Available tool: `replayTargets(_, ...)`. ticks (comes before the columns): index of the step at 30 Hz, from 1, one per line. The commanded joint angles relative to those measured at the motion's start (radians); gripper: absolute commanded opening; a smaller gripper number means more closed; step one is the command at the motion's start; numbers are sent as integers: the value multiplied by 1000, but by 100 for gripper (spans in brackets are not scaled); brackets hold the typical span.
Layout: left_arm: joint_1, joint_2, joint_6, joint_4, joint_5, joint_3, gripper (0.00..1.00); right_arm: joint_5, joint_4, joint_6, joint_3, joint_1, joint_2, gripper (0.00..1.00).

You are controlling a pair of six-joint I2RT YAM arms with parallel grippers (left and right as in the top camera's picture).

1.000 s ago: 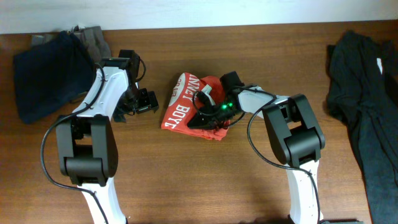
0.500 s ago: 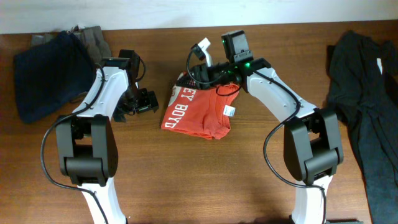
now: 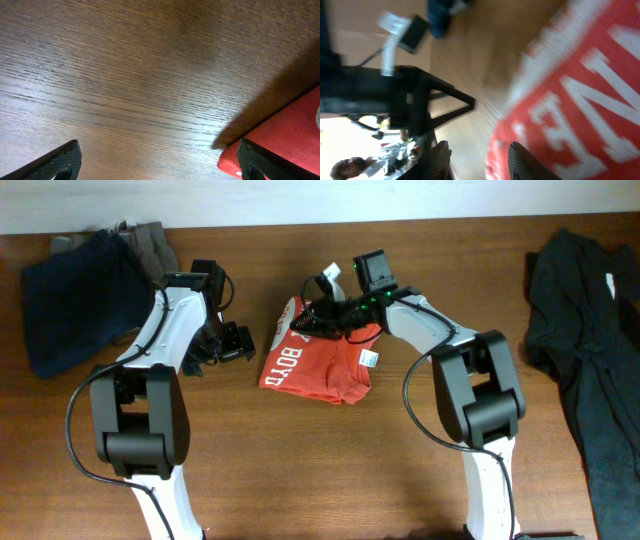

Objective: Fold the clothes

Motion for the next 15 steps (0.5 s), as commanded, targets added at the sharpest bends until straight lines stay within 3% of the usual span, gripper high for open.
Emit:
replayTargets(1, -1, -6, 31, -3, 19, -6, 99, 23, -61, -4, -6, -3, 71, 42)
replayTargets(5, -1, -6, 31, -5, 19, -6, 99, 7, -71, -14, 6, -11, 47, 42)
replayTargets(9, -1, -6, 31, -4, 19, -6, 99, -7, -77, -16, 26, -29, -93, 46)
replayTargets(12, -1, -6, 31, -2, 19, -6, 99, -7, -154, -35, 26, -27, -237, 61)
replayTargets(15, -1, -6, 31, 4, 19, -6, 99, -24, -277, -106, 26, -23, -284, 68)
